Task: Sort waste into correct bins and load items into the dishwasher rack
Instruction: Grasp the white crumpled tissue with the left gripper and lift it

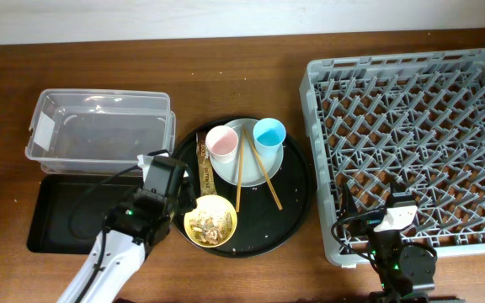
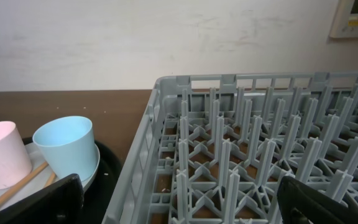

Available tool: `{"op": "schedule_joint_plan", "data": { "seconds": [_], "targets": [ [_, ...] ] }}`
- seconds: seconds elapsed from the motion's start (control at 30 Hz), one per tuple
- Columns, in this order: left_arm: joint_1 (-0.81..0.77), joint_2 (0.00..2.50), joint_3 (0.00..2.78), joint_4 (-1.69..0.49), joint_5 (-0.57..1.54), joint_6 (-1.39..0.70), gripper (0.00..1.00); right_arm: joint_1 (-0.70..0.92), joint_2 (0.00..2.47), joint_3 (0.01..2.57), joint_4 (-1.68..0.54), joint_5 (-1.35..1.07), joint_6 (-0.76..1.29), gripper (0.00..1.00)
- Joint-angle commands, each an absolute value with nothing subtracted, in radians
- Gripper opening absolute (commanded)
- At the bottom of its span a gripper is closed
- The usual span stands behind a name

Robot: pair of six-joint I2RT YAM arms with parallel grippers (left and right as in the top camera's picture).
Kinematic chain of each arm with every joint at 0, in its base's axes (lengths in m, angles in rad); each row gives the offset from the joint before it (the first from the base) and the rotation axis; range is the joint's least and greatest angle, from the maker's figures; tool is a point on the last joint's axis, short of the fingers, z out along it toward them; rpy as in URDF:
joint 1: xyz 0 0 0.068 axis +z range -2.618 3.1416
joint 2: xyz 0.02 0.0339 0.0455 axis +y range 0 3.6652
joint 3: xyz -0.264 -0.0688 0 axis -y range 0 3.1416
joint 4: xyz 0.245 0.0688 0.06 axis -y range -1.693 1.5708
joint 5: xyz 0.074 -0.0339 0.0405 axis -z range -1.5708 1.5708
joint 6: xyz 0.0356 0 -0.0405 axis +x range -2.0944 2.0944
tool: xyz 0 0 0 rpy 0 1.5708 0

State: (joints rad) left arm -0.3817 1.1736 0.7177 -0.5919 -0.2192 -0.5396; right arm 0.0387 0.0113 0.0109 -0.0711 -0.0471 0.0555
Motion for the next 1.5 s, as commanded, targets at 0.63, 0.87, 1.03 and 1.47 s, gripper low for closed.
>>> {"op": "schedule_joint_plan", "data": {
  "seconds": [0.63,0.87,1.03,1.47],
  "targets": [
    [-0.386,1.473,0.602,-0.207,-0.285,-0.469,0.66,0.032,0.006,0.006,-0.074,-0.052,0.06,0.98],
    [-0.386,1.484,0.602,-0.199,-0.284,-0.469,0.31,0.032,0.006,0.006,-0.074,-0.052,0.06,0.98],
    [-0.386,1.345,0.605,-0.222,-0.262,-0.455,0.05,0.032,0.006,0.006,-0.074,-0.052,0.06,0.98],
    [-0.231,0.846,0.782,-0.38,-0.214,-0.427,0.0,0.032,0.006,0.006,-0.074,-0.052,0.06,0.98]
  ]
}}
